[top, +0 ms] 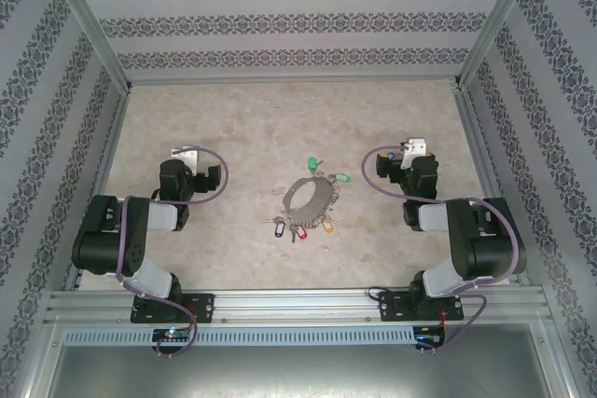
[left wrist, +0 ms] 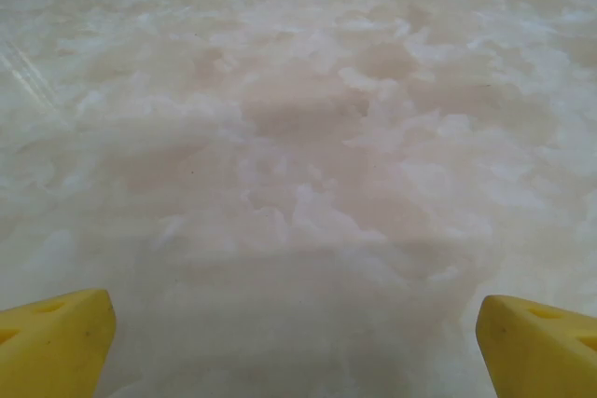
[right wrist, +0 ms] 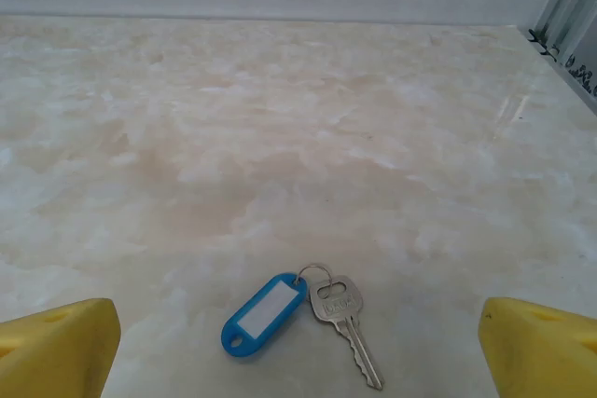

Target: Put the keys on the keyring

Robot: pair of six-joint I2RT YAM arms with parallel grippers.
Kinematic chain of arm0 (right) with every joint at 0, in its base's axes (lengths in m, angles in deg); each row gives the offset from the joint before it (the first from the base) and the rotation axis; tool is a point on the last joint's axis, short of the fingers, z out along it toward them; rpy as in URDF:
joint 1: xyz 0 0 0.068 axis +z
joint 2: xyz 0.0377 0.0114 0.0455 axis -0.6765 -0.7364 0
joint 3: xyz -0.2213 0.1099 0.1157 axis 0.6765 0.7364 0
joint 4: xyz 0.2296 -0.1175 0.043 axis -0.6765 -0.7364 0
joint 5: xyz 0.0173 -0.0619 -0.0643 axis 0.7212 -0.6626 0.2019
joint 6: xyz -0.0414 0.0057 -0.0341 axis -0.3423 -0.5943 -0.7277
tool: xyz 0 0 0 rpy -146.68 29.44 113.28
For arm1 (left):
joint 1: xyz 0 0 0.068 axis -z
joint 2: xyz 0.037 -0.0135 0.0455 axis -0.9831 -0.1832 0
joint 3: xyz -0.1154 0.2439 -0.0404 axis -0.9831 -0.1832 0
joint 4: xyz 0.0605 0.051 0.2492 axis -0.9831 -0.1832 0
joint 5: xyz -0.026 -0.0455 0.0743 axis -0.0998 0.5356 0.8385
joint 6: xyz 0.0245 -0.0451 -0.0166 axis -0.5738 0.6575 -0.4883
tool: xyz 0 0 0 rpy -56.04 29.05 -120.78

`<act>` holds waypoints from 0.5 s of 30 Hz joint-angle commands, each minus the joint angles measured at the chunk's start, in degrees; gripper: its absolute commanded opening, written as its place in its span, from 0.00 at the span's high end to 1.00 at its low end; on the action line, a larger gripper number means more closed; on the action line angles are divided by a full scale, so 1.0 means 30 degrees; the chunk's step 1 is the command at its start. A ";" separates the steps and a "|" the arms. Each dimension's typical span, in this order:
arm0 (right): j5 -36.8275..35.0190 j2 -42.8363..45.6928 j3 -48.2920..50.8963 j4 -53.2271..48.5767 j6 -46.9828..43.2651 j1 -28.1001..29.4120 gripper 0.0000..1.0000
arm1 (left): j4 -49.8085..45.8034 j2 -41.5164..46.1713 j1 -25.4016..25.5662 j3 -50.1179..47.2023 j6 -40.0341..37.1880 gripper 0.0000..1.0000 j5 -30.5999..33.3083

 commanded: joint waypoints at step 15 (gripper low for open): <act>0.0320 0.0220 -0.0253 0.0225 0.0351 -0.0132 0.02 | 0.0800 0.0035 -0.0224 0.0368 0.0331 0.00 0.0120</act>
